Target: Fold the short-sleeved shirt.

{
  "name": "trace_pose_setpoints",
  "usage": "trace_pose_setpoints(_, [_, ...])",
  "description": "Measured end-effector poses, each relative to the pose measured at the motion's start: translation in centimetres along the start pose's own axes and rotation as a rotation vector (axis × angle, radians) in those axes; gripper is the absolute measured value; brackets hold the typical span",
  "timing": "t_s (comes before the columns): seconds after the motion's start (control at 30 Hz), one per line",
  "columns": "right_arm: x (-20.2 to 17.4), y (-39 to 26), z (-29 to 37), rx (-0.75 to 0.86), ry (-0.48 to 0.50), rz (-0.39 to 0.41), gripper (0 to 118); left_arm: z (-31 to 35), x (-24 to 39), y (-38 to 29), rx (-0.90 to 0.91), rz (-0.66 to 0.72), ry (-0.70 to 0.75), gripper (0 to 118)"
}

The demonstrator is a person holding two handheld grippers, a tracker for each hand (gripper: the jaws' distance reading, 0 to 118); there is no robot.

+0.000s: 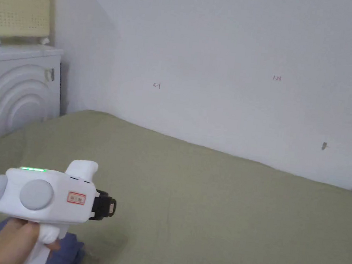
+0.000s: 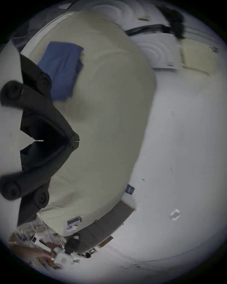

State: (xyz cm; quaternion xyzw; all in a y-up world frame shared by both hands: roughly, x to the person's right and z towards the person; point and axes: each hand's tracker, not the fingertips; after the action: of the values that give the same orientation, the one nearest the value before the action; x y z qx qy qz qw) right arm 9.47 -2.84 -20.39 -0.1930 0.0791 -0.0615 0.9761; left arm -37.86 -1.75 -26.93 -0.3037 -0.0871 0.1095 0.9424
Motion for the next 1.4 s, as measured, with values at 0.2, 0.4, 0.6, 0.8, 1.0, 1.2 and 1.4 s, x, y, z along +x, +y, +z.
trace_pose_setpoints(0.2, [-2.7,3.0,3.2,0.227,-0.219,0.193,0,1.2,13.5,-2.8,0.332,-0.096,0.110,0])
trace_pose_setpoints(0.4, [-2.3,3.0,5.3,0.265,-0.219,0.198,0,1.8,19.0,-3.7,0.383,-0.239,0.155,0])
trace_pose_setpoints(0.6, [-1.1,2.4,6.1,0.253,-0.214,0.174,0,3.6,19.5,-3.6,0.398,-0.278,0.160,0])
trace_pose_setpoints(0.8, [-1.0,2.6,6.1,0.258,-0.211,0.167,0,4.6,19.4,-2.9,0.416,-0.275,0.160,1])
trace_pose_setpoints(1.0, [-1.5,3.5,5.3,0.271,-0.212,0.174,73,4.0,20.1,-2.2,0.416,-0.297,0.248,73])
trace_pose_setpoints(1.2, [-1.2,4.8,5.1,0.288,-0.228,0.118,118,3.6,19.5,-1.7,0.415,-0.260,0.252,116])
trace_pose_setpoints(1.4, [-0.9,4.5,4.7,0.281,-0.235,0.134,118,4.1,19.4,-1.8,0.441,-0.271,0.245,116])
